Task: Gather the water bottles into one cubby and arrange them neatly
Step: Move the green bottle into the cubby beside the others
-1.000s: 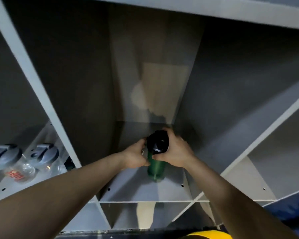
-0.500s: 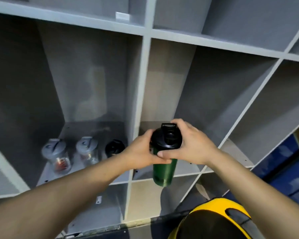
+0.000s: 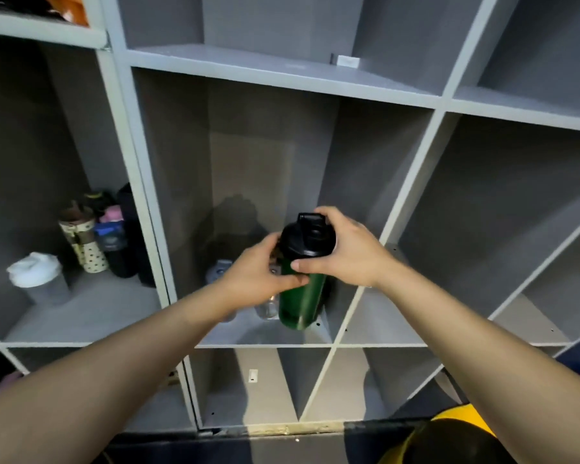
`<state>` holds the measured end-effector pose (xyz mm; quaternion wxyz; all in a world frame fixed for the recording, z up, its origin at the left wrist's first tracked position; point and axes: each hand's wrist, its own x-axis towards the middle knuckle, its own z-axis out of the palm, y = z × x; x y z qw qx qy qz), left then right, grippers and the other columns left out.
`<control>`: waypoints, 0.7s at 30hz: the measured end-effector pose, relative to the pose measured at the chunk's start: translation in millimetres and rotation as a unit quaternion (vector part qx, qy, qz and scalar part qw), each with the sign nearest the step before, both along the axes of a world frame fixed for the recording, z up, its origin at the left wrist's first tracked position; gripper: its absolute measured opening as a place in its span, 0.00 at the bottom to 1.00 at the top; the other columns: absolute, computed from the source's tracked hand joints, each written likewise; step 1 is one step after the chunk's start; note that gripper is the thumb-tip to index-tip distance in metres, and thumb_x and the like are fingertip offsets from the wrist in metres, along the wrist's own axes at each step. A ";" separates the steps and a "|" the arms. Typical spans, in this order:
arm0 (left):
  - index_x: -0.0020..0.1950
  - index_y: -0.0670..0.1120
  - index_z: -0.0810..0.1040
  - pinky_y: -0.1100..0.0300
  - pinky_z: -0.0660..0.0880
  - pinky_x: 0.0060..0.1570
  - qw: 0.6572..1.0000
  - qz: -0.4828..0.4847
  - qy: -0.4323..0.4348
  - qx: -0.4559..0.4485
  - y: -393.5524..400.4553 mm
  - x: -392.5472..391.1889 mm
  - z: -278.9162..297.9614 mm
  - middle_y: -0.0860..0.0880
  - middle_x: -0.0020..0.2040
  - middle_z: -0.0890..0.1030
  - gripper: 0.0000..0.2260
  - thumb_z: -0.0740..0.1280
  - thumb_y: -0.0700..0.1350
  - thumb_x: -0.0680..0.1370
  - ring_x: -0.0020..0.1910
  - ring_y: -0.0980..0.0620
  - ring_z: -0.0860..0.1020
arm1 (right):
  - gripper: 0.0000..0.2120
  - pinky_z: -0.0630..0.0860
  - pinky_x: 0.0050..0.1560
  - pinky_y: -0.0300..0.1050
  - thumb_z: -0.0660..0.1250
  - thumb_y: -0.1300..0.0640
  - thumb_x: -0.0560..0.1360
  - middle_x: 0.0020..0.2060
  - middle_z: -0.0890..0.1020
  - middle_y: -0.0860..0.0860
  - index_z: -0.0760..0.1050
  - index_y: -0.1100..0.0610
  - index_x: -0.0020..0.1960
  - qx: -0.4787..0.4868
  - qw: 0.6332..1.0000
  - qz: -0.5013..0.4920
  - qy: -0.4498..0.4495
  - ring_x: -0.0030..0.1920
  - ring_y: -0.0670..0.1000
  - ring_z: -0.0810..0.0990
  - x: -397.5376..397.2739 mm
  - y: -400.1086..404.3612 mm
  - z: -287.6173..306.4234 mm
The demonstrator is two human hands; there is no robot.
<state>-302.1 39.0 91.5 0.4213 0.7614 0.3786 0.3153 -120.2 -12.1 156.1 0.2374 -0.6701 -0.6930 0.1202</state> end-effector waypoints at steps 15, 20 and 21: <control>0.70 0.44 0.70 0.55 0.73 0.66 0.968 0.223 0.111 -0.044 144.1 -39.9 -27.8 0.46 0.65 0.78 0.26 0.72 0.46 0.74 0.63 0.48 0.77 | 0.50 0.78 0.58 0.54 0.77 0.38 0.51 0.62 0.75 0.50 0.60 0.44 0.69 -0.034 0.997 0.016 0.060 0.61 0.57 0.76 -54.9 221.7 -51.7; 0.71 0.42 0.69 0.56 0.73 0.65 0.947 0.257 0.167 -0.097 167.1 -47.8 -71.5 0.43 0.65 0.77 0.25 0.69 0.45 0.75 0.64 0.45 0.76 | 0.48 0.79 0.57 0.54 0.79 0.41 0.51 0.61 0.76 0.51 0.63 0.48 0.66 -0.102 0.992 0.027 0.064 0.61 0.56 0.77 -69.6 265.5 -112.9; 0.71 0.42 0.68 0.57 0.72 0.64 0.944 0.259 0.177 -0.105 169.5 -48.6 -81.4 0.43 0.65 0.77 0.26 0.69 0.45 0.75 0.65 0.45 0.76 | 0.48 0.80 0.57 0.54 0.79 0.40 0.51 0.61 0.76 0.51 0.63 0.47 0.66 -0.107 0.992 0.026 0.058 0.61 0.57 0.77 -71.7 271.5 -123.5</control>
